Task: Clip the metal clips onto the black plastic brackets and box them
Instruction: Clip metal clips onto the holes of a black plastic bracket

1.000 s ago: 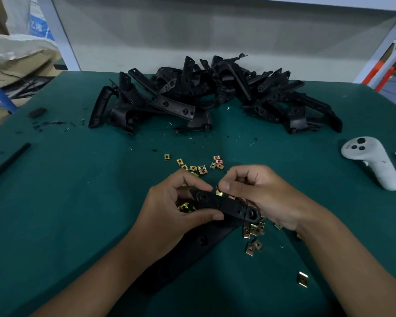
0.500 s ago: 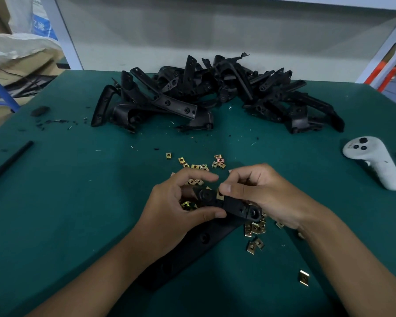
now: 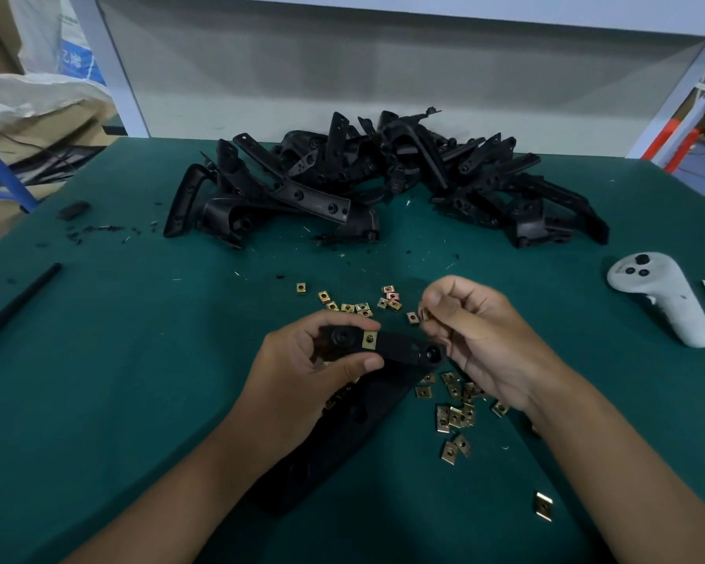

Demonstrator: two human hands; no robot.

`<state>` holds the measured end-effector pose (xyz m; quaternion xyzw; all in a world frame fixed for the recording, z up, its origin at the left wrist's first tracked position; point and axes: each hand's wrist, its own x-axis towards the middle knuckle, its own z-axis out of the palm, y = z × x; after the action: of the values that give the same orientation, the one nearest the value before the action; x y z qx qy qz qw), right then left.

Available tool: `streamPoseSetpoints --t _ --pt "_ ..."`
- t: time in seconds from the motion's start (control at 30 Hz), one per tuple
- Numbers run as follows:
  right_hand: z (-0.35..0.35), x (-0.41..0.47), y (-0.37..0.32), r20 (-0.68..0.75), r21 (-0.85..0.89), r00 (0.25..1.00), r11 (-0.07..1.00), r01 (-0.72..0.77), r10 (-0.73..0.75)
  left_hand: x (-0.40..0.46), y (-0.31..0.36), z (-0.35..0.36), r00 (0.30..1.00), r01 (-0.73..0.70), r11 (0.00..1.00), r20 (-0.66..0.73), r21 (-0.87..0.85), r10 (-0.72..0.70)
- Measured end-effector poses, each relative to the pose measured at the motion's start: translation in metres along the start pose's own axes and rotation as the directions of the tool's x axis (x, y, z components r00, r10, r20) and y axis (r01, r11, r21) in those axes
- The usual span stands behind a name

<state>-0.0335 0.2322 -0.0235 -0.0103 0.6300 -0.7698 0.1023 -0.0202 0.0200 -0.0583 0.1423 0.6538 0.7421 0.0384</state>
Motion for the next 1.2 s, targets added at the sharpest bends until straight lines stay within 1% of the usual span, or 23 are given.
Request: streamPoseSetpoints --t 0.13,0.23,0.47,0.67,0.73,0.87,1.03,1.2 --pt "-0.002 0.0008 -0.0001 0.071 0.032 0.997 0.999 0.004 -0.006 0.0008 -0.0002 0.0003 0.999 -0.035 0.999 -0.027 -0.002 0.035" --pt "-0.0026 0.0009 0.0005 0.089 0.043 0.996 0.999 0.022 -0.026 0.0026 0.0008 -0.0005 0.999 -0.032 0.998 -0.044 -0.048 0.03" --pt "0.0005 -0.0004 0.0004 0.096 0.013 0.995 1.0 0.014 -0.016 0.0016 -0.0005 -0.0011 0.999 0.039 0.993 0.008 -0.112 -0.038" --pt "0.0013 -0.0004 -0.0025 0.064 -0.006 0.998 1.0 0.013 -0.012 0.0035 -0.0031 -0.0026 0.999 0.03 0.99 0.042 -0.135 -0.025" --pt "0.001 -0.0008 -0.003 0.057 -0.006 0.998 1.0 0.014 -0.014 0.0038 -0.0027 -0.0026 0.996 0.029 0.991 0.085 -0.132 -0.018" --pt "0.0023 -0.0024 -0.0022 0.096 -0.034 0.995 0.999 0.022 -0.019 0.0028 -0.0012 -0.0021 0.99 0.019 0.996 0.144 -0.086 -0.007" --pt "0.0025 -0.002 0.0018 0.12 -0.149 0.993 0.988 0.025 -0.007 0.0035 0.0009 -0.0029 0.994 -0.016 0.998 0.108 -0.059 0.023" --pt "-0.0004 -0.0022 0.0022 0.144 -0.15 0.989 0.988 0.047 -0.025 0.0033 0.0013 -0.0004 0.996 -0.011 0.995 0.083 -0.104 0.02"
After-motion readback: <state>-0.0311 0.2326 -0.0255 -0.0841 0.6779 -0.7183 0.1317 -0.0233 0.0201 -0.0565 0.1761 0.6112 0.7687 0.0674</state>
